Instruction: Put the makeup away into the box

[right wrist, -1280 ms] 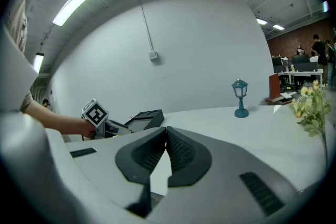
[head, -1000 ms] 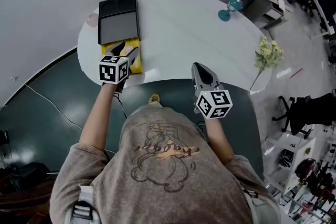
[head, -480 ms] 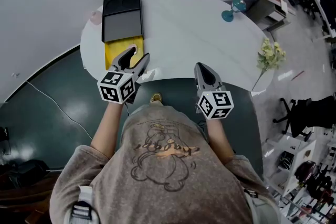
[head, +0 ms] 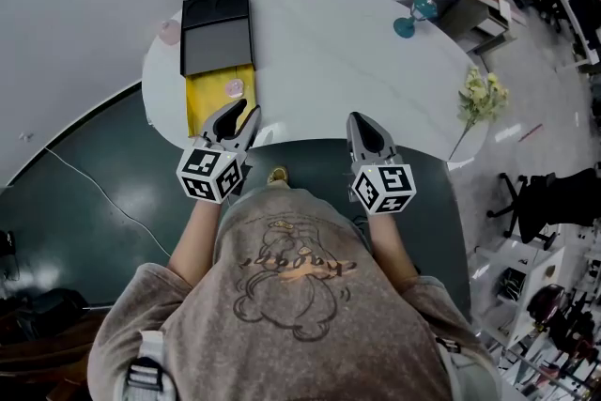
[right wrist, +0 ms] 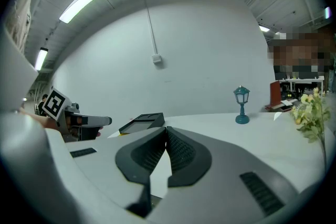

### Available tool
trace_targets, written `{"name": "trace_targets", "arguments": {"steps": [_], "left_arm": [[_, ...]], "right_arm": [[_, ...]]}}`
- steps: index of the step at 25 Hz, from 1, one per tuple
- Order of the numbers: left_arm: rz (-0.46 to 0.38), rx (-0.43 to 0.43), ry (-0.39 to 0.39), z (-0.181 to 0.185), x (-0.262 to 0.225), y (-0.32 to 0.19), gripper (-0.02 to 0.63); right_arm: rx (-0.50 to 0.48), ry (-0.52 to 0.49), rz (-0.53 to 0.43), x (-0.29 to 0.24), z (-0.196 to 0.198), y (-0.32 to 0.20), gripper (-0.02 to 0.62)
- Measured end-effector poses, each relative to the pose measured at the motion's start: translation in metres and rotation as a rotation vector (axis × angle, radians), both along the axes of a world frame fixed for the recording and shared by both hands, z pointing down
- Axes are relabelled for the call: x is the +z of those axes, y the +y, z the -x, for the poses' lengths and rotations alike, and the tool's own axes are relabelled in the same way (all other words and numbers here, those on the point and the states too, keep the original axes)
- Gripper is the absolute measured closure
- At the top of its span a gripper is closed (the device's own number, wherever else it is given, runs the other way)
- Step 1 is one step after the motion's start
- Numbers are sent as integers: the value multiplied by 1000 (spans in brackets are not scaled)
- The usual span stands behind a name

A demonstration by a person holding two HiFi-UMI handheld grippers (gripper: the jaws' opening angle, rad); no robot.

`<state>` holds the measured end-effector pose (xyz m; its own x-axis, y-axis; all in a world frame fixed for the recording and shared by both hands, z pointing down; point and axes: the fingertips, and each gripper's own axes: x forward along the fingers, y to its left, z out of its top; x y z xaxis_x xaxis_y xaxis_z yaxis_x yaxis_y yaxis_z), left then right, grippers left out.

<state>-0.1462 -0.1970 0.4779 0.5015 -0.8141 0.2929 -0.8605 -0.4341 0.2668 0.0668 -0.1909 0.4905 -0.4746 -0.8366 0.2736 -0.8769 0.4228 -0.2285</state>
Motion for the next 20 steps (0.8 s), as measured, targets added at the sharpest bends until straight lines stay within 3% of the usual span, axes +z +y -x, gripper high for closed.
{"name": "trace_targets", "arguments": {"steps": [9,20], "left_arm": [[-6,-76,-38,15,8,0,578],[8,-86,-25,13,5,1,586]], "right_arm": [[-14,17,3,7,0,5,591],[-28,32,20,15,-1,10,591]]}}
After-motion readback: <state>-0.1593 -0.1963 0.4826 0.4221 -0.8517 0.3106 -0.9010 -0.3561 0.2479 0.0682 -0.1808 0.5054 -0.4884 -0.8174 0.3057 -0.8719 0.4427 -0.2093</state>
